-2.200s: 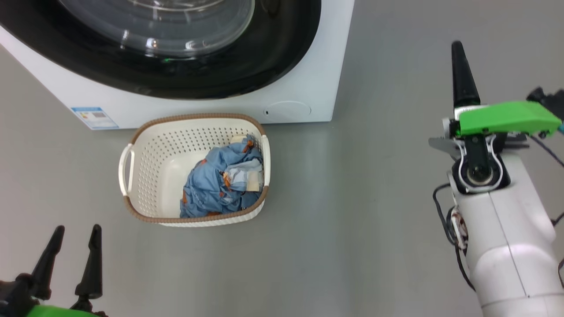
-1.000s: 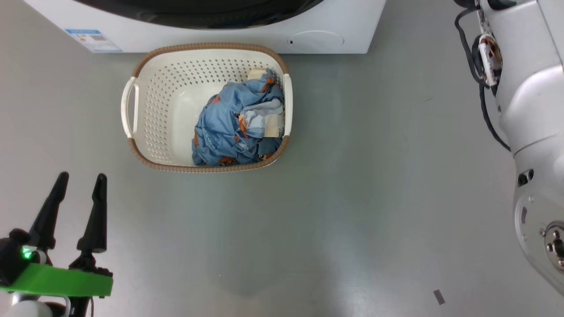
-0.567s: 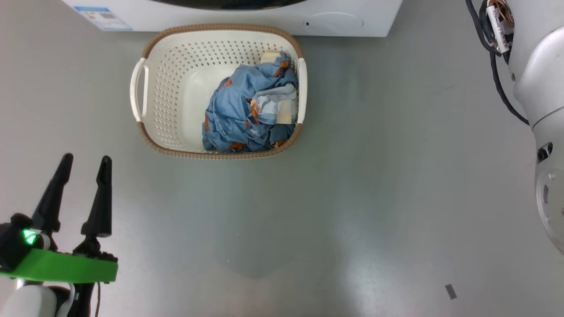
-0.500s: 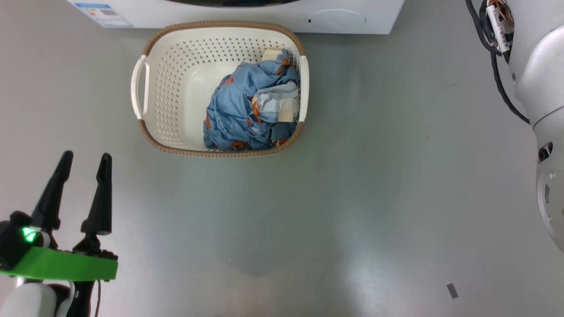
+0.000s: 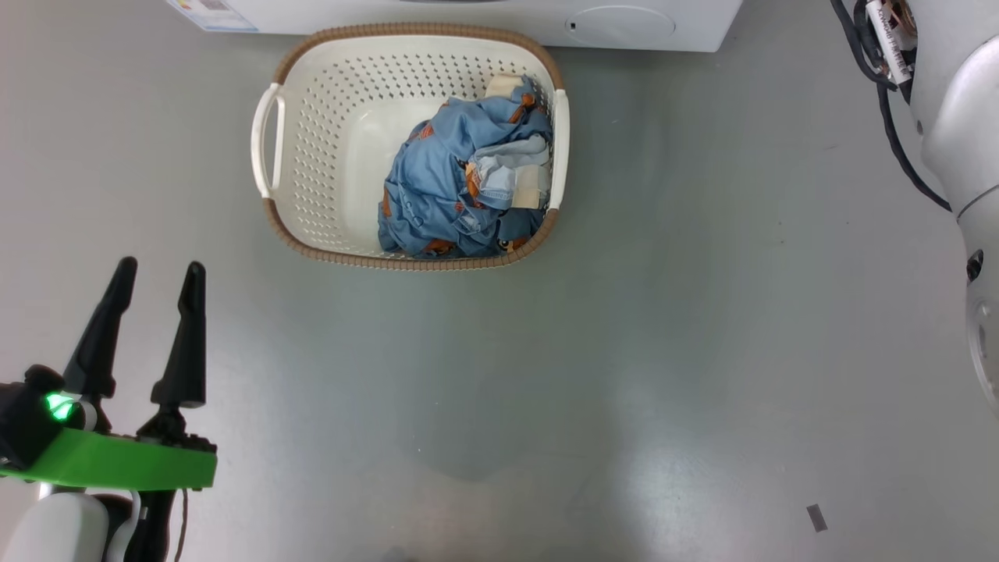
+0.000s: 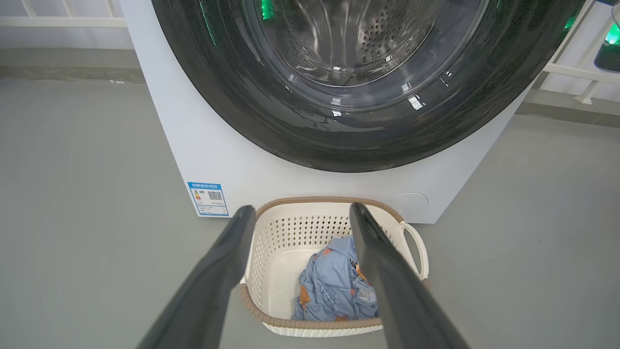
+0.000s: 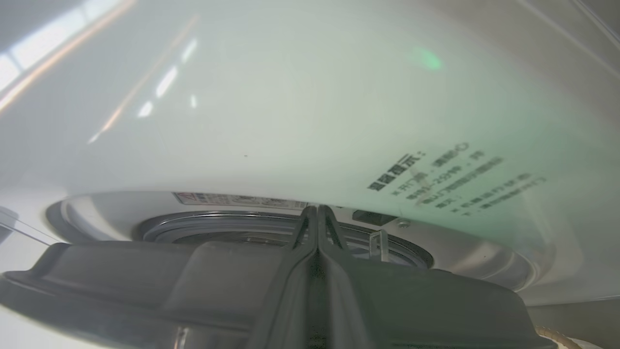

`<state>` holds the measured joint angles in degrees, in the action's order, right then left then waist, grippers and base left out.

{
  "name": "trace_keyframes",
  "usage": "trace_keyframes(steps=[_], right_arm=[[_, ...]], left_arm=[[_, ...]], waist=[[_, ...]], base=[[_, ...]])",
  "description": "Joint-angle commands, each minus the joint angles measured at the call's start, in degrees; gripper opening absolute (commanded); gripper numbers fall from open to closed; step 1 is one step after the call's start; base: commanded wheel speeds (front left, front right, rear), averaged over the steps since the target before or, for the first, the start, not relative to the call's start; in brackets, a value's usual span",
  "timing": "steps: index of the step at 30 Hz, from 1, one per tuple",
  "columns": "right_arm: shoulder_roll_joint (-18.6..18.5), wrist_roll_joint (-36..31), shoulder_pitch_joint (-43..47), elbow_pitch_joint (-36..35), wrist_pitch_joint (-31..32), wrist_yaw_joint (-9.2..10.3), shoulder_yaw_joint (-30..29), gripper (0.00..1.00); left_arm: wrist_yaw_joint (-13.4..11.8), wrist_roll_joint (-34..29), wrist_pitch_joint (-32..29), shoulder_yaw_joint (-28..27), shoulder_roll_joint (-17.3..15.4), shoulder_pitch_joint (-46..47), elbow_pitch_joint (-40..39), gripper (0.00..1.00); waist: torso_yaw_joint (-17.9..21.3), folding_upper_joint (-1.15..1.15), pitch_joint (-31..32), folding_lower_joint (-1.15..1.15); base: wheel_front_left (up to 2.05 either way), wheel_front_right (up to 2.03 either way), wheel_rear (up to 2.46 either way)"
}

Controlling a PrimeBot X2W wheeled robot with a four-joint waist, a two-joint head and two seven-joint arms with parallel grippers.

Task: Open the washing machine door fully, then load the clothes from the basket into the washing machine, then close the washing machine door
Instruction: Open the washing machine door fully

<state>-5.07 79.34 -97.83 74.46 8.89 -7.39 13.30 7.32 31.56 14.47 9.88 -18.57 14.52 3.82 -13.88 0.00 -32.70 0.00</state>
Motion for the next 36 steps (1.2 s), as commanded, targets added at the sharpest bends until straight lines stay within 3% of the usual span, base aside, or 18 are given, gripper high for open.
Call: trace_keyframes(steps=[1,22,36], right_arm=[[2.19,0.76,-1.48,-1.1,0.27,-0.1,0.91,0.0],[2.19,9.4,3.48,-3.23,9.63,-0.1,12.22,0.0],[2.19,15.51,10.93,-9.14,15.84,-0.1,18.95,0.0]], left_arm=[[0.17,0.53,0.52,-2.15,-1.94,0.88,-0.92,1.0],[0.17,-0.35,0.52,-3.83,-1.78,0.68,-1.43,1.0],[0.17,-1.29,0.52,-4.75,-1.76,-0.36,-1.27,1.0]], waist=[[-0.2,0.0,-0.22,0.0],[0.7,0.0,2.35,0.0],[1.54,0.0,5.18,0.0]], base=[[0.0,0.0,0.0],[0.0,0.0,0.0],[0.0,0.0,0.0]])
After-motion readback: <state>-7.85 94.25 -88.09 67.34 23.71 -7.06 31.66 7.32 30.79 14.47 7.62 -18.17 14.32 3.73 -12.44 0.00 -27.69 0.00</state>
